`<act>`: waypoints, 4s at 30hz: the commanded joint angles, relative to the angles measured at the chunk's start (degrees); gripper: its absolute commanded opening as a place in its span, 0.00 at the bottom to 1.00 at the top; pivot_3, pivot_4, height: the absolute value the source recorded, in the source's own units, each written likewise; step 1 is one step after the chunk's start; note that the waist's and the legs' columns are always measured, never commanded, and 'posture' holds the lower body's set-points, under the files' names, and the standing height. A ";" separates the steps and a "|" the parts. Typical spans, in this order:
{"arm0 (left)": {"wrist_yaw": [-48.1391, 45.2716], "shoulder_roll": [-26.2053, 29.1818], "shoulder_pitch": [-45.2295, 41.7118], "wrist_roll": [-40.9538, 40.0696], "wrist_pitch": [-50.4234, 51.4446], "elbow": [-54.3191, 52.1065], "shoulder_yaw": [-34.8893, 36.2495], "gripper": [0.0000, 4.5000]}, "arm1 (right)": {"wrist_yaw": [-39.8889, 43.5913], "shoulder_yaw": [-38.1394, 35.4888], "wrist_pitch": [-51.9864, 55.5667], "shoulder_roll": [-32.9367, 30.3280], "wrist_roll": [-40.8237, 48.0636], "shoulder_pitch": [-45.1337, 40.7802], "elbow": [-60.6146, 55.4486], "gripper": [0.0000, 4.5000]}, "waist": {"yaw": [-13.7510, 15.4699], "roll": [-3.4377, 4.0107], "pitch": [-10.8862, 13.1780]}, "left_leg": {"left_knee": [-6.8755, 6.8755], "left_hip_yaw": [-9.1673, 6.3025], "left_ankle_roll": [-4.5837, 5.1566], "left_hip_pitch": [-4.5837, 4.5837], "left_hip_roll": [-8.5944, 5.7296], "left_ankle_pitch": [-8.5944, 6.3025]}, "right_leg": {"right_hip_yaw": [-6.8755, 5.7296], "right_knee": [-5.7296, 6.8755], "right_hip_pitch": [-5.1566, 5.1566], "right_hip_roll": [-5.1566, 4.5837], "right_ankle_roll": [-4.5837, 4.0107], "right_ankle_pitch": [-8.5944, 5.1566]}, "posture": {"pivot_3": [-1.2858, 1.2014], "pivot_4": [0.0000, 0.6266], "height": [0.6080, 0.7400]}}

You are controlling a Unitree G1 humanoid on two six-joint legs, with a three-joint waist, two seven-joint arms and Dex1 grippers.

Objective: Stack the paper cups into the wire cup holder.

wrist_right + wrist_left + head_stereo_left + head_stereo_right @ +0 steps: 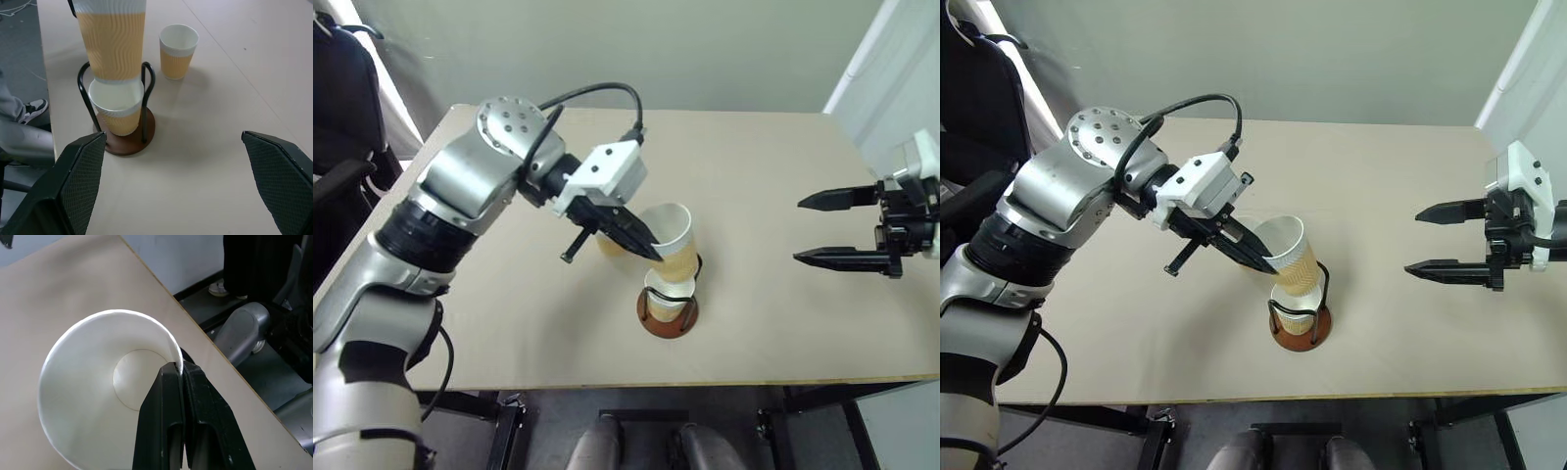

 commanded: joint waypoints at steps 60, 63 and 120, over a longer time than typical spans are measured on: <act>7.62 -14.15 3.31 35.16 -27.10 49.60 14.68 0.71 | -4.91 -3.01 -1.65 -0.91 3.05 3.93 -4.21 1.00 | 0.96 0.22 -0.01 | 0.90 0.06 0.89 -0.51 -0.14 -0.50 | 0.11 0.02 -0.22 -0.10 0.54 0.31 | 0.52 0.24 1.00; 9.31 -15.80 1.66 36.42 -29.19 52.59 15.55 0.47 | -5.23 -3.50 -1.43 -0.99 3.11 4.39 -4.58 1.00 | 1.17 0.22 -0.01 | 0.97 0.05 0.92 -0.57 -0.15 -0.48 | 0.11 0.02 -0.22 -0.10 0.60 0.35 | 0.52 0.24 1.00; -1.96 -2.47 -15.42 -7.43 -17.48 13.94 -18.39 0.00 | -6.43 -13.36 0.54 -2.06 10.78 12.40 -13.00 1.00 | 1.07 0.54 -0.02 | 1.45 0.27 1.10 -0.93 -0.13 -0.69 | 0.28 -0.05 -0.39 -0.12 0.83 0.41 | 0.52 0.24 1.00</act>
